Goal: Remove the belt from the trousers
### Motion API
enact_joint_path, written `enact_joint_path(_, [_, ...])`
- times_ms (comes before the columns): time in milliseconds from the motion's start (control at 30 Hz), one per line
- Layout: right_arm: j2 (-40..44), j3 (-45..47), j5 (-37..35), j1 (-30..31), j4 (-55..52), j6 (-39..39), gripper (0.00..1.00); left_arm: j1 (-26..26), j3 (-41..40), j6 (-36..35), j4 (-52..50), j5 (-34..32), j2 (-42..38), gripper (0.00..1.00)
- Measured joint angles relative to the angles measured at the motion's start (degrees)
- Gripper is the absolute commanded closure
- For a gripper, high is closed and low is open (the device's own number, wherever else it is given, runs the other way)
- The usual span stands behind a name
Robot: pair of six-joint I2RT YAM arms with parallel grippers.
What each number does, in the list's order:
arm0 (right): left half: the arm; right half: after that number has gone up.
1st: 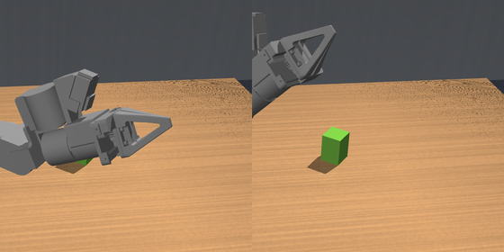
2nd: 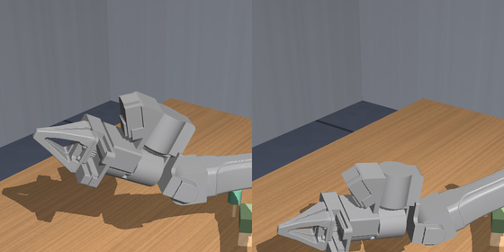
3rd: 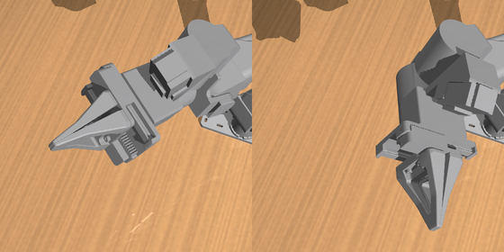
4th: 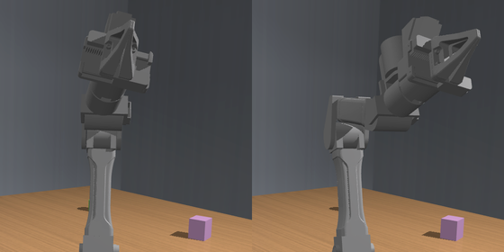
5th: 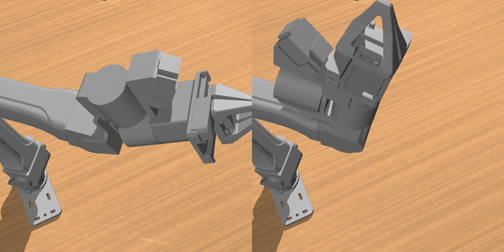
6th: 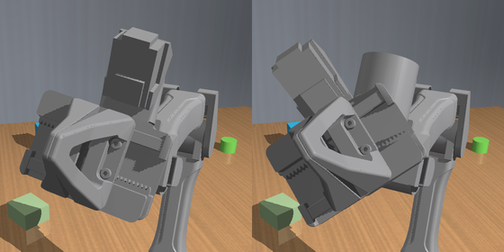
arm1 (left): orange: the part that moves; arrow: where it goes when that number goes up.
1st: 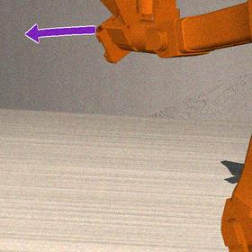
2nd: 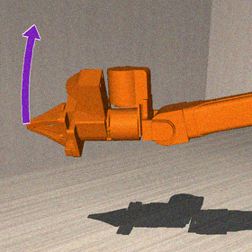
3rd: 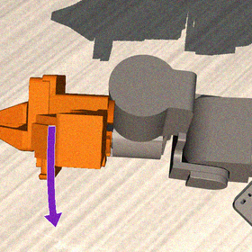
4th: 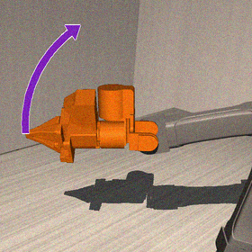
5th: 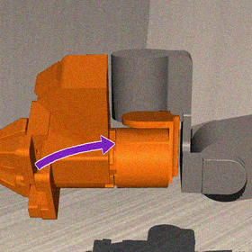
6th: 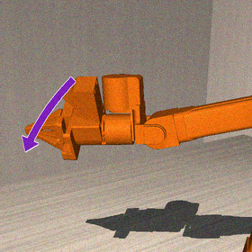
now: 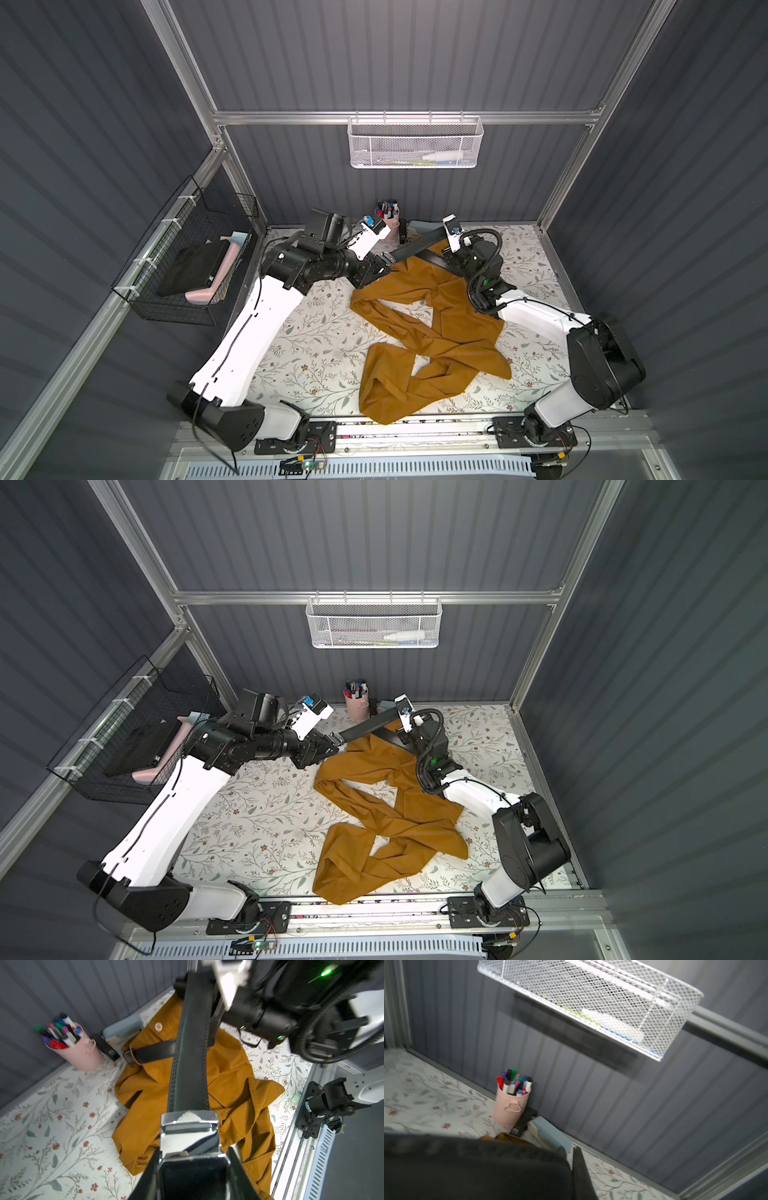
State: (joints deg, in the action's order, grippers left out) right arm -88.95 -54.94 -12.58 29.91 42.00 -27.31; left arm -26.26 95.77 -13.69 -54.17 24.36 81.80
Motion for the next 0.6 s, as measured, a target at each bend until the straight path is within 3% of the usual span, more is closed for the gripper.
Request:
enact_joint_path(167, [4.57,4.63,0.11,-0.24,0.07,0.11,1.00,0.68,-1.60,-0.72,0.28,1.27,9.94,0.88])
enact_joint_path(200, [5.35,5.86,0.37,-0.20,0.02,0.09,1.00,0.63,-2.08,-1.05,0.61,1.57,11.34,0.81])
enact_joint_path(267, [6.60,8.26,0.83,-0.09,-0.15,0.11,1.00,0.44,-3.45,-2.58,1.66,2.32,14.23,0.54])
enact_joint_path(333, [7.26,10.23,0.90,-0.07,-0.28,0.33,1.00,0.37,-4.17,-3.82,1.77,2.32,15.65,0.43])
enact_joint_path(433, [8.07,11.52,0.94,-0.35,-0.59,0.98,1.00,1.09,-4.24,-4.87,2.14,1.33,16.13,0.35])
enact_joint_path(600, [8.44,11.54,2.38,-0.57,-2.51,1.68,1.00,0.90,-1.84,-6.71,4.87,1.46,16.00,0.31])
